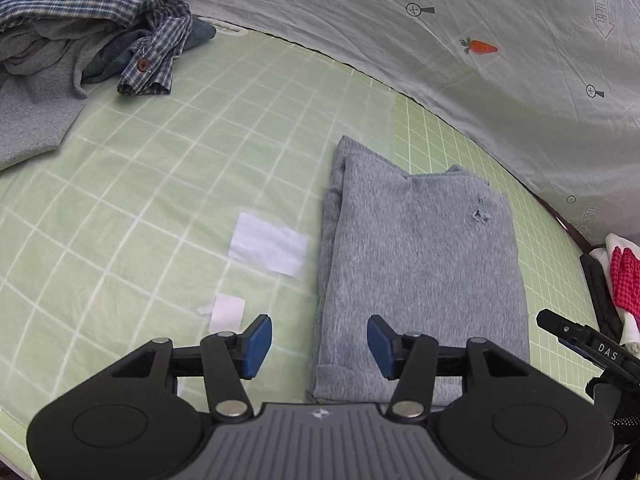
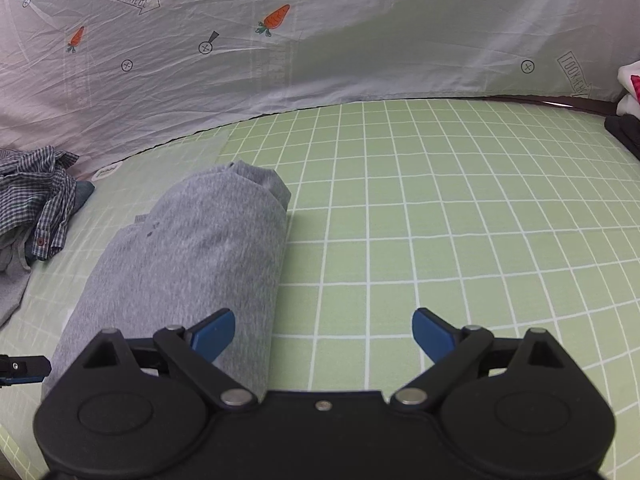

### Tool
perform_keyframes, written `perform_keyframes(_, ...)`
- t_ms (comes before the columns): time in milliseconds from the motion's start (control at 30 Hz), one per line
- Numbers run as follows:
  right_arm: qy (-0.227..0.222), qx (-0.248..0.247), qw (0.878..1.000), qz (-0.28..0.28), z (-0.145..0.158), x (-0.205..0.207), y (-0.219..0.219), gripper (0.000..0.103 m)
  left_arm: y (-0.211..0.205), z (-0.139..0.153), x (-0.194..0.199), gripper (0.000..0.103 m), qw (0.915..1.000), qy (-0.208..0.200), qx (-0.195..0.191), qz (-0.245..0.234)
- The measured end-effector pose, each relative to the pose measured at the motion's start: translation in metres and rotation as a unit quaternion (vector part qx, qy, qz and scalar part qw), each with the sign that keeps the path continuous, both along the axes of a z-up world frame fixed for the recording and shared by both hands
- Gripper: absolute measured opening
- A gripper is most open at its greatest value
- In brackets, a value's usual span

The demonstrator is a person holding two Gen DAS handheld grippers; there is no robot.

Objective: Fold clothes
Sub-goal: 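Open the left gripper and bring both tools to the bundle's end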

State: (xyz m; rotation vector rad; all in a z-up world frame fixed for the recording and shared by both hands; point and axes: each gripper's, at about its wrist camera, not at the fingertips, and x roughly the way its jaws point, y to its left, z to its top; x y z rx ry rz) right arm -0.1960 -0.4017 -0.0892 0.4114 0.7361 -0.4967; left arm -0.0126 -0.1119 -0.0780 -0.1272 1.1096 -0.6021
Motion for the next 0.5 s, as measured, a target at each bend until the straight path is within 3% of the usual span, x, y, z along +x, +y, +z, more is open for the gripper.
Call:
perform_keyframes(267, -0.013, 0.022, 0.999, 0.043, 0.003, 0.039, 0.0, 0.098, -0.048, -0.011, 0.031, 0.061, 0.9992, 0.006, 0.015, -0.036)
perform_keyframes(400, -0.001, 0.05, 0.997, 0.052, -0.005, 0.065, 0.001, 0.098, -0.074, -0.022, 0.041, 0.061, 0.9976, 0.009, 0.029, -0.062)
perform_keyframes(500, 0.013, 0.076, 0.995, 0.057, -0.015, 0.08, 0.0, 0.099, -0.084, -0.024, 0.047, 0.068, 0.9966, 0.007, 0.026, -0.078)
